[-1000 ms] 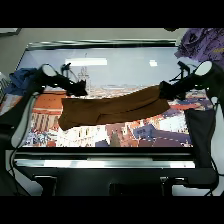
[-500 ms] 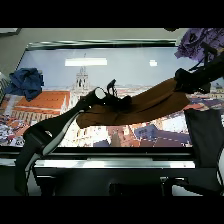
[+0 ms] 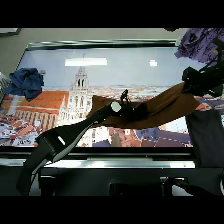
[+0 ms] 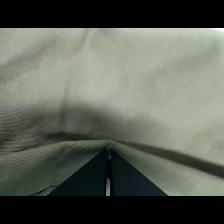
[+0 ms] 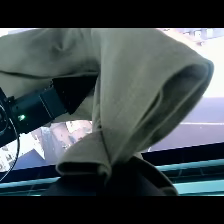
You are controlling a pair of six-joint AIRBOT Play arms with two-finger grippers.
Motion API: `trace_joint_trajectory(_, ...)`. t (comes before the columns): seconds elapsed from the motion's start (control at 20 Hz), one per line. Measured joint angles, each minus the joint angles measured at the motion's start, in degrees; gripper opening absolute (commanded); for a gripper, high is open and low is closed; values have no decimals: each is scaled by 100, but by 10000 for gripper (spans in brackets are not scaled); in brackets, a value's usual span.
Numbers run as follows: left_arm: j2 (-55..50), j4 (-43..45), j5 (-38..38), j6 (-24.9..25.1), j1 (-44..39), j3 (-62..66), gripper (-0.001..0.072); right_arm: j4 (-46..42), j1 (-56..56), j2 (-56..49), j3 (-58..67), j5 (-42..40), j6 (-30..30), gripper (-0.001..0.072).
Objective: Fold the clothes and pants, and hang the long-sleeved shirts on hangers.
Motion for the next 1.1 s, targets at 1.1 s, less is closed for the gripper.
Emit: trace_joint_trajectory(1.1,3298,3018,-3963,72,4588,35,16,229,3534,-2173,-2,-3154,2083,30)
